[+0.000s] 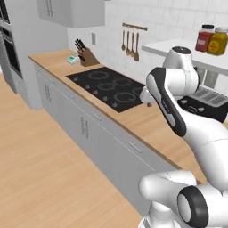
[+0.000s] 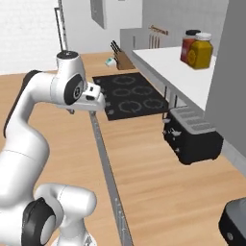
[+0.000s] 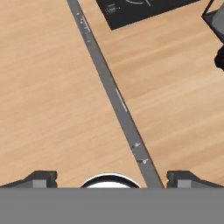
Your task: Take a straw from the drawer in front and place it inside the glass cup on the dining counter.
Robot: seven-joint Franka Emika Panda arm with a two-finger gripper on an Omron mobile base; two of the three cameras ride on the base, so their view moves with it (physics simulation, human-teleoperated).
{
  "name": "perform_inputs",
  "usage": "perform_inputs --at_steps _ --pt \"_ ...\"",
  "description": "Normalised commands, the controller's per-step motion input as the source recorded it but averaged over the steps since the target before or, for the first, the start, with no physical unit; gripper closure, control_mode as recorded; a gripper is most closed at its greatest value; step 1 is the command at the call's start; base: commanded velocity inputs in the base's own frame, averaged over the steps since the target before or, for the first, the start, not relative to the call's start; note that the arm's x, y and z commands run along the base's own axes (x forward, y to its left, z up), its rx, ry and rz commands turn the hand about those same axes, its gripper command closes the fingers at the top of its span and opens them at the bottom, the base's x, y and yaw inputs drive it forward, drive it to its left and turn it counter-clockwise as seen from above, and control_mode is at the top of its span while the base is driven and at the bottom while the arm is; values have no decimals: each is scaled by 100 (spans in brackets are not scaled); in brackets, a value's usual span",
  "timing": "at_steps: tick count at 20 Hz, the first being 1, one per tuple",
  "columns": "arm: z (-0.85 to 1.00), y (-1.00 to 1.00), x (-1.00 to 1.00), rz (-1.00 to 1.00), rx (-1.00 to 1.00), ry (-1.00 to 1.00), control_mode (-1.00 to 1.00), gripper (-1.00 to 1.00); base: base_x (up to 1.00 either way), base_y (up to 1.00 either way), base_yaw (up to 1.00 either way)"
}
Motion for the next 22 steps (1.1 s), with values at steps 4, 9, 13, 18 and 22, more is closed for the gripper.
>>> perform_inputs --at_steps 4,9,13,18,22 --pt "0 -23 4 0 0 0 -100 -100 2 -33 1" --pt "0 -6 3 0 -6 -1 -100 -100 0 0 0" --pt "-3 53 25 -3 -29 -3 -100 -100 0 0 0" --pt "-24 64 41 -6 -35 0 -100 -100 0 0 0" --pt "-44 60 45 -7 -37 0 -100 -100 0 0 0"
